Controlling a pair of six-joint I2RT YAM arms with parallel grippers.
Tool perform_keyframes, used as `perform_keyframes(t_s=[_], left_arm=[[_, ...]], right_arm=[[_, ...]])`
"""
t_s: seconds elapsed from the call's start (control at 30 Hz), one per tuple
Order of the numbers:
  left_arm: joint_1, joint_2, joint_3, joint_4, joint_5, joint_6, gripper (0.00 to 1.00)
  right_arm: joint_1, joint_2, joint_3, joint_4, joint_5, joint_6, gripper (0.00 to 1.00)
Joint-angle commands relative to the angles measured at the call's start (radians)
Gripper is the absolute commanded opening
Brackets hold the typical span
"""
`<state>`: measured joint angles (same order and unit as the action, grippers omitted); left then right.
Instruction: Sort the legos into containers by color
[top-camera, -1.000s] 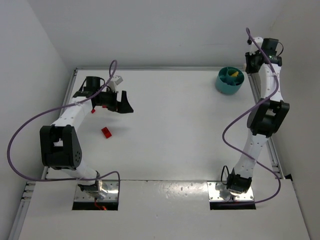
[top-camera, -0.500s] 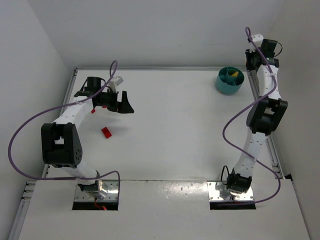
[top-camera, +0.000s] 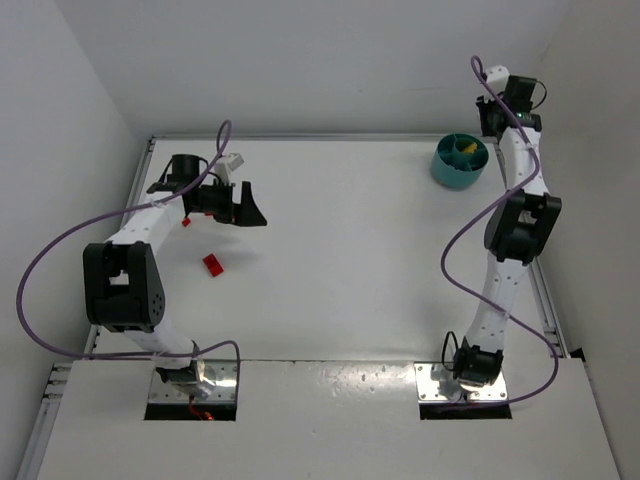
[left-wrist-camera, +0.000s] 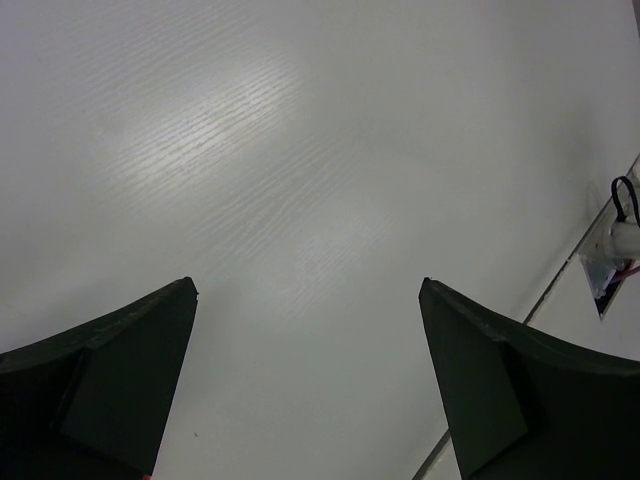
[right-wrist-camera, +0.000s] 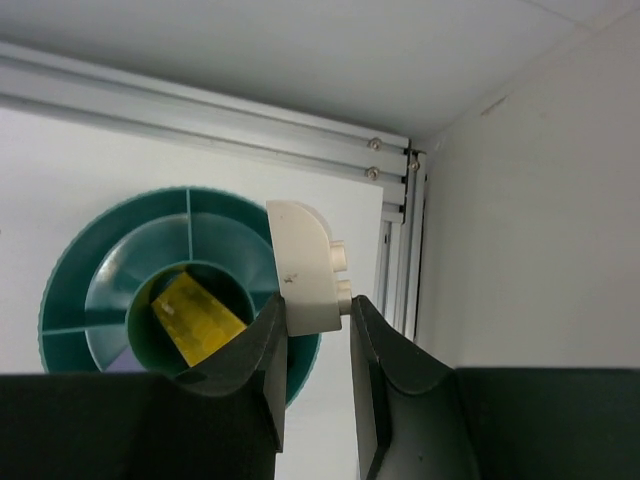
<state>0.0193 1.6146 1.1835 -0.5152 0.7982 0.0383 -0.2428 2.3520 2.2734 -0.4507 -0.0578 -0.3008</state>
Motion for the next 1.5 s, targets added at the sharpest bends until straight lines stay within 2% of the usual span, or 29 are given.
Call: perform_keyframes(t_s=[0.0,0.07,0.17,0.4,0.77,1.07,1.23,1.37,1.47], left_arm=[[0.013,0.021,0.025,0.014,0.038,-0.012,1.0],[0.013,0.021,0.025,0.014,0.047,-0.012,1.0],[0.022,0.031,0.025,0.014,0.058,-0.012,1.0],[0.022,0.031,0.025,0.014,0.058,-0.012,1.0],[0.022,0.031,0.025,0.014,0.058,-0.012,1.0],[0.022,0.031,0.025,0.014,0.058,-0.012,1.0],[0.022,0.031,0.025,0.014,0.067,-0.012,1.0],[0.022,0.041,0.025,0.014,0.067,-0.012,1.0],[0.022,0.041,0.025,0.014,0.067,-0.012,1.0]], right_arm=[[0.02,-0.016,0.012,-0.049,0.061,-0.05,0.0],[0.031,-0.059,-0.082,-0.023,0.091,-0.06,0.0],[0.031,-0.069,-0.12,0.021,0.125,-0.06,0.0],[0.031,0.018,-0.003,0.021,0.17,-0.069,0.0],[0.031,0.053,0.011,0.009,0.158,-0.069,0.02],[0.031,0.098,0.06,-0.002,0.127,-0.06,0.1],[0.031,0.098,0.06,-0.011,0.107,-0.041,0.19],[0.031,0.098,0.06,-0.011,0.096,-0.041,0.22],[0.031,0.098,0.06,-0.011,0.096,-0.041,0.28]])
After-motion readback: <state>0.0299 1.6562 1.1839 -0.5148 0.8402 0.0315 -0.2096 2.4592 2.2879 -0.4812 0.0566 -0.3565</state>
